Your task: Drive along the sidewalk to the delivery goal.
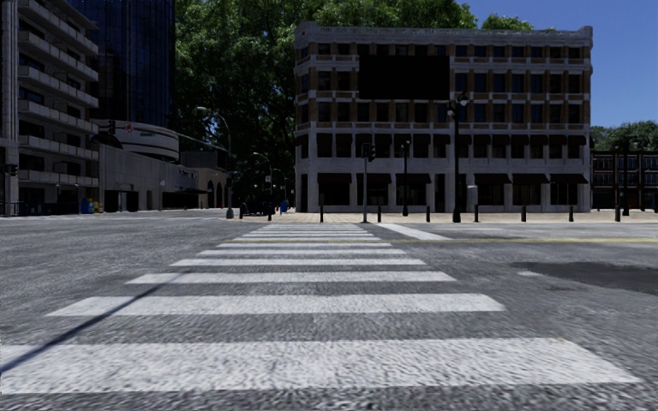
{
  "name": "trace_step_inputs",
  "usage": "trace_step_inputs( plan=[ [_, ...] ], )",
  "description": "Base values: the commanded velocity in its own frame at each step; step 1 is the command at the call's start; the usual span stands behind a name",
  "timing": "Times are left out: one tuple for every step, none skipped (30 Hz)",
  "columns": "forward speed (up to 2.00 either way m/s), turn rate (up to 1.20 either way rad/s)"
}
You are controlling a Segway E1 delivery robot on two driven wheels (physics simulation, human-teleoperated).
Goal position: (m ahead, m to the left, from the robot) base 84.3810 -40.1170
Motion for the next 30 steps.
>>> trace_step_inputs(
  plan=[
    [1.13,0.00],
    [1.13,0.00],
    [1.07,0.00],
    [1.07,0.00],
    [1.06,0.00],
    [1.08,0.00],
    [1.12,0.00],
    [1.12,0.00],
    [1.15,0.00],
    [1.17,0.00],
    [1.18,0.00],
    [1.19,0.00],
    [1.19,0.00],
    [1.22,0.00],
    [1.22,0.00],
    [1.23,0.00],
    [1.23,0.00],
    [1.23,0.00],
    [1.23,0.00],
    [1.23,0.00],
    [1.24,0.00],
    [1.24,0.00],
    [1.24,0.00],
    [1.24,0.00],
    [1.24,0.00],
    [1.24,0.00],
    [1.24,0.00],
    [1.24,0.00],
    [1.24,0.00],
    [1.24,0.00]
  ],
)
